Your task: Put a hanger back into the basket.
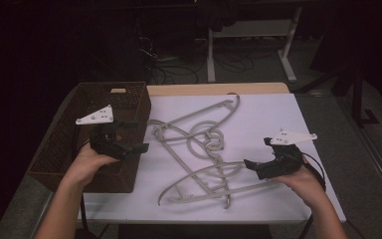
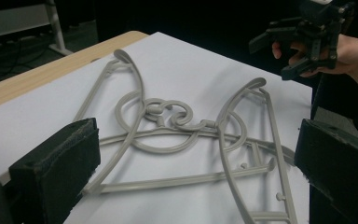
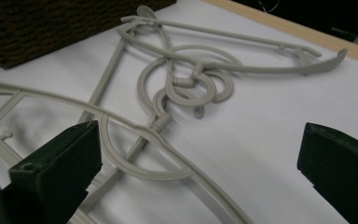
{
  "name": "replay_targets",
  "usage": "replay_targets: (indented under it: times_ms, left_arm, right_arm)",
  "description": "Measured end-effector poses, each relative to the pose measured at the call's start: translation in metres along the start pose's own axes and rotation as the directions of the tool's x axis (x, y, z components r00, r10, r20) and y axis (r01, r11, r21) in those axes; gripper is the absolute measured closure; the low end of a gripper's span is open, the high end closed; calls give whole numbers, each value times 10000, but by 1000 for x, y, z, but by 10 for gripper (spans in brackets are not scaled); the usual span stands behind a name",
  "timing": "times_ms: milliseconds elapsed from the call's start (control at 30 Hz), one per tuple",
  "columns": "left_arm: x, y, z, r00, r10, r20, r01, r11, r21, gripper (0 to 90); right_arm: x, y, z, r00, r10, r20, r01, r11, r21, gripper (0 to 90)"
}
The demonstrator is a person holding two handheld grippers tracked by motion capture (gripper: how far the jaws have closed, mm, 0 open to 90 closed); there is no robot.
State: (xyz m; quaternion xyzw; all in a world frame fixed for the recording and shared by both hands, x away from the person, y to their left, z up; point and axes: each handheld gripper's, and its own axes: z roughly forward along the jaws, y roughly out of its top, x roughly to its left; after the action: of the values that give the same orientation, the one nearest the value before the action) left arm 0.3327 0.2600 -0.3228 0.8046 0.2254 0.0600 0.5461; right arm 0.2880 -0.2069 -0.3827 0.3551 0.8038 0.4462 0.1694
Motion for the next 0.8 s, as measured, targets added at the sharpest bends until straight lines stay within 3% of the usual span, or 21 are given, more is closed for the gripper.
replay_targets:
  times_ms: [567,800]
  left_arm:
    - [-24,13,54,9961,198,855,-241,9985,498,0]
    - [-29,10,88,9901,282,1372,-409,9950,906,0]
  right_arm:
    - [3,-24,2,9992,390,66,-390,9992,-8,0]
    - [0,-39,-6,9969,763,208,-757,9968,-264,0]
